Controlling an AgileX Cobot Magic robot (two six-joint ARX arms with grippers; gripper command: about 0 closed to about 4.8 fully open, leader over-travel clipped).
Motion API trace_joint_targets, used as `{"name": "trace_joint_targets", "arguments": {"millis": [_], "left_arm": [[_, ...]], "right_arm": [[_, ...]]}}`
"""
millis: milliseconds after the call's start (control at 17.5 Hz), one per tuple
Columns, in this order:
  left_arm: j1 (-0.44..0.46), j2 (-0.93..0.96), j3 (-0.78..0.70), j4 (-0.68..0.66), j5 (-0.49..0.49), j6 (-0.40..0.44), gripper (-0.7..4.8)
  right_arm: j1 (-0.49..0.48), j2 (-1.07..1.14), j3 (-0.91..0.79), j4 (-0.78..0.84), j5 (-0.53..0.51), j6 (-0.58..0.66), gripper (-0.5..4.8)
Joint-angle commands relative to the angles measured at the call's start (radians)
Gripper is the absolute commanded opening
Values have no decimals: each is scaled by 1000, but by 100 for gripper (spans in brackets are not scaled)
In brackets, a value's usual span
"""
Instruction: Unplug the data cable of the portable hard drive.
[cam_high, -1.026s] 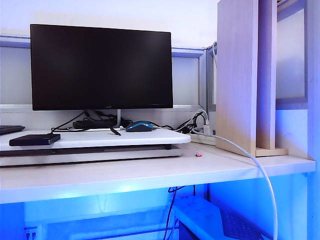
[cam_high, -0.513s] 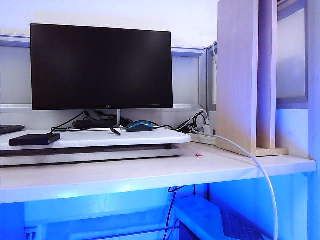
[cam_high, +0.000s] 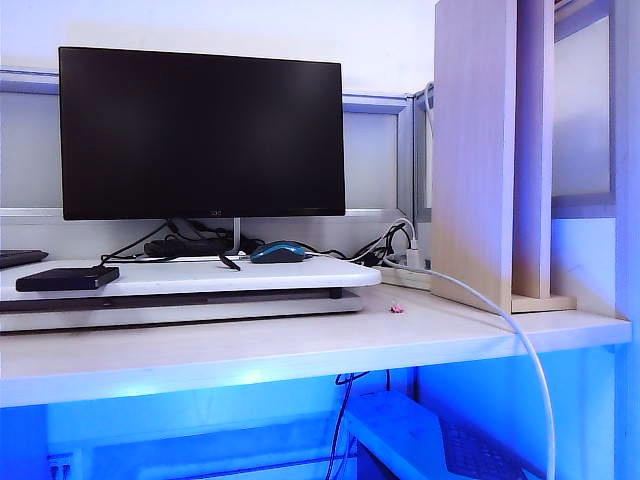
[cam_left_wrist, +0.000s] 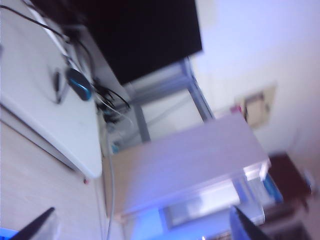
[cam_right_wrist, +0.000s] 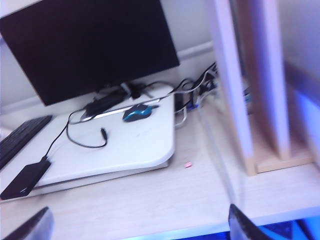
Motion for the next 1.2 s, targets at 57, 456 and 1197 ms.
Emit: {"name": "trace_joint_targets", "arguments": {"millis": [57, 456, 1197], "left_arm": [[1, 92, 5, 63, -19, -82, 479], [8, 576, 132, 378, 24, -14, 479], [308, 1261, 184, 630, 306, -3, 479]], "right_arm": [[3, 140, 75, 79, -63, 4, 479], [45, 367, 169, 205, -122, 4, 479], [167, 629, 233, 361, -99, 30, 479]]}}
